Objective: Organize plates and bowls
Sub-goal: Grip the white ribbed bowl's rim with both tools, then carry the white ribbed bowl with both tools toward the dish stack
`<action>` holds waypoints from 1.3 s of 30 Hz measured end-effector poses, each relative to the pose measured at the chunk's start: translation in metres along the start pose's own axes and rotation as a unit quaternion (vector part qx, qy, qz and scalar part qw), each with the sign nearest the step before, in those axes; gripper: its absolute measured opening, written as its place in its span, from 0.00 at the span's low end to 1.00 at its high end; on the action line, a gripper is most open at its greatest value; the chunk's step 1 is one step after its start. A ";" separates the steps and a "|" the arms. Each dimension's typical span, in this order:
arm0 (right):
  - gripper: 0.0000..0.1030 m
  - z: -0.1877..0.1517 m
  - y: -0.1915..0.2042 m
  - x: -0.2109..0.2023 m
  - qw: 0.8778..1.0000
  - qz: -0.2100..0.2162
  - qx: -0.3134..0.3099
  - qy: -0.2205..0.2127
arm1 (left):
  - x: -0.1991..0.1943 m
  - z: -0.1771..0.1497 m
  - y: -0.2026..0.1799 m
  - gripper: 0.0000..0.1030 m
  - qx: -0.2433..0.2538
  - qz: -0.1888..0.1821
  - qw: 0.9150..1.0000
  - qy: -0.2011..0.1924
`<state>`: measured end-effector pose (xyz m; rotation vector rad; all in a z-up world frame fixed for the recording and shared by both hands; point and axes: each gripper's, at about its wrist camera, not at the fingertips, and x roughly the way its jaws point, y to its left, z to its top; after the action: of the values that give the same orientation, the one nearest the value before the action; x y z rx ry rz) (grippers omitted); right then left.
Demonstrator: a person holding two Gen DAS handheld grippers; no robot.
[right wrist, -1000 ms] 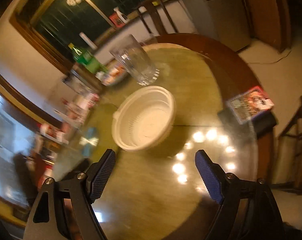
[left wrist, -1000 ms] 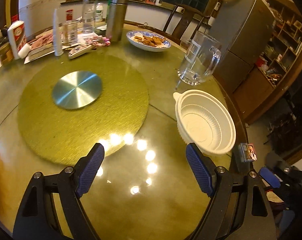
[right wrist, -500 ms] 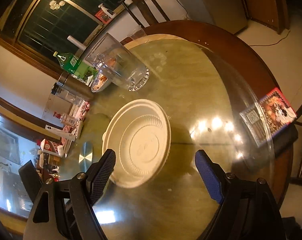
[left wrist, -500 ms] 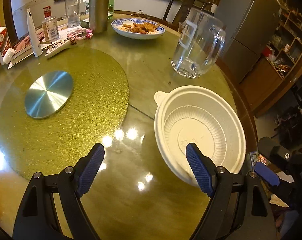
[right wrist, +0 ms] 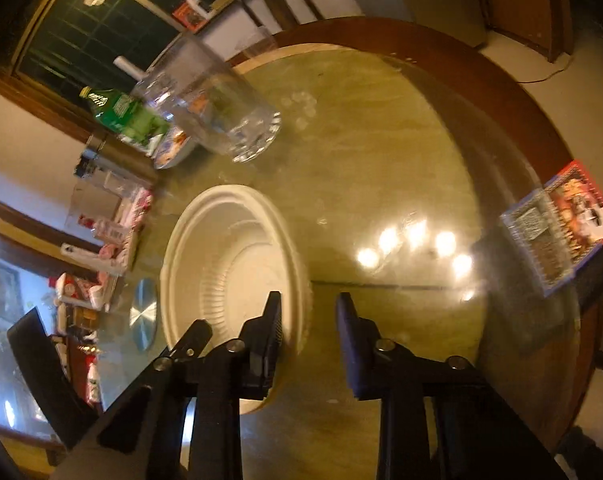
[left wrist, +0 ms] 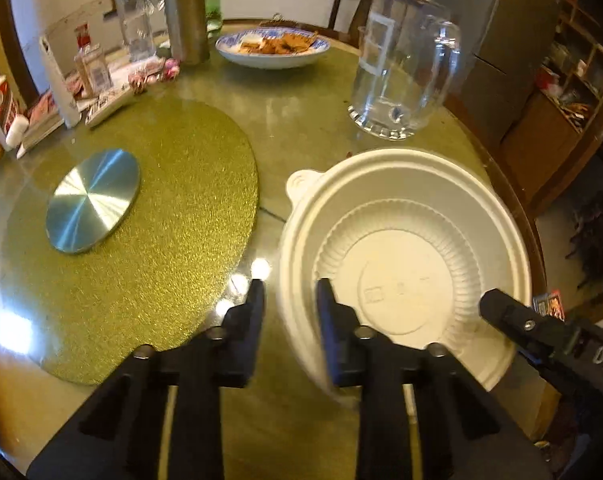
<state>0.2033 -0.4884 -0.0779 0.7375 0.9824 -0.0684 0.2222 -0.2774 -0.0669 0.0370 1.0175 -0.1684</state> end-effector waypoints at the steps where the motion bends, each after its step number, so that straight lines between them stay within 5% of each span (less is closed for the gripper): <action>1: 0.12 -0.002 0.002 0.001 1.000 0.000 -0.003 0.002 | -0.002 -0.001 -0.001 0.14 0.007 -0.002 1.000 0.001; 15: 0.10 -0.065 0.034 -0.020 0.999 0.021 -0.048 -0.001 | -0.049 -0.043 0.046 0.15 0.009 0.017 1.000 -0.024; 39: 0.10 -0.182 0.141 -0.029 0.987 0.031 -0.157 0.002 | -0.110 -0.107 0.170 0.15 -0.072 0.032 0.996 -0.050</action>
<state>0.1057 -0.2811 -0.0413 0.4777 0.9465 0.1409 0.1019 -0.0844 -0.0378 -0.0688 0.9245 -0.0386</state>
